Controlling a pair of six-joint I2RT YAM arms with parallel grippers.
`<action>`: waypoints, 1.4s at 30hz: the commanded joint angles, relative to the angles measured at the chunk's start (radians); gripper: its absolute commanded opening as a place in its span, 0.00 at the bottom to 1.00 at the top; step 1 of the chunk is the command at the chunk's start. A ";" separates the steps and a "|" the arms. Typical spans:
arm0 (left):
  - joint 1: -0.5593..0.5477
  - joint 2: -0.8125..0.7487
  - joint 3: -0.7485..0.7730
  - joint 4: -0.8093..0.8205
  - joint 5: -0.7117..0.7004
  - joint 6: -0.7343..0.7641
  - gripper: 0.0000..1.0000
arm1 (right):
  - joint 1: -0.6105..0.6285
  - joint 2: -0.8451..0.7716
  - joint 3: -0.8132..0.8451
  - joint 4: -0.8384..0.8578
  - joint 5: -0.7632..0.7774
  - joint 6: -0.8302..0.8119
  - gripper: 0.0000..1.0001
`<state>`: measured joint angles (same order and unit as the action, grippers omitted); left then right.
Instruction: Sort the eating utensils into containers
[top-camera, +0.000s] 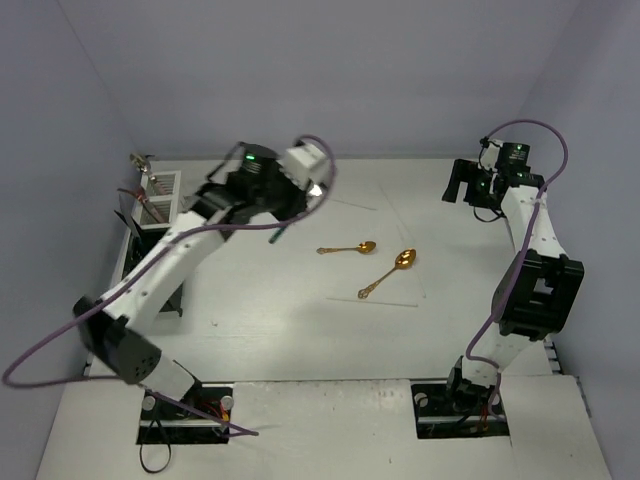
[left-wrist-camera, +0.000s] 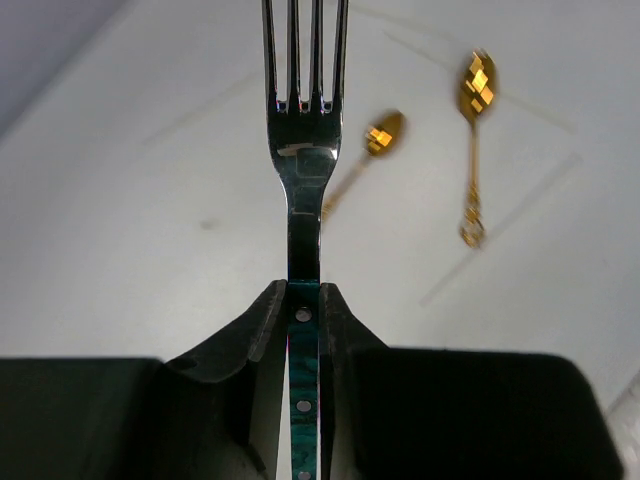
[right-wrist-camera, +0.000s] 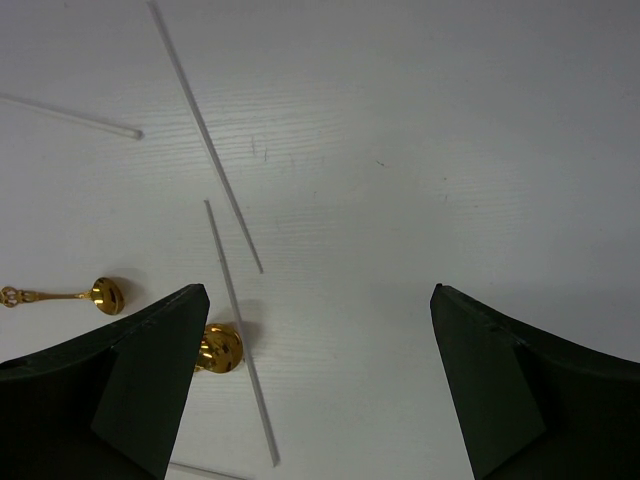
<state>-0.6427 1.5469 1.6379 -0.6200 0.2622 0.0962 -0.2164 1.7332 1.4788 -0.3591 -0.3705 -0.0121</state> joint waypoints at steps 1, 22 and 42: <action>0.271 -0.177 -0.051 0.181 -0.046 -0.101 0.00 | 0.006 -0.022 0.017 0.031 -0.022 0.011 0.91; 0.882 -0.108 -0.475 1.095 -0.102 -0.144 0.00 | 0.038 0.003 0.012 0.031 -0.004 0.005 0.91; 0.888 -0.074 -0.627 1.212 -0.208 -0.173 0.10 | 0.051 0.010 0.012 0.031 0.007 0.003 0.91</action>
<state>0.2379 1.5192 0.9938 0.4713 0.0861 -0.0554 -0.1750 1.7592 1.4788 -0.3588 -0.3710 -0.0071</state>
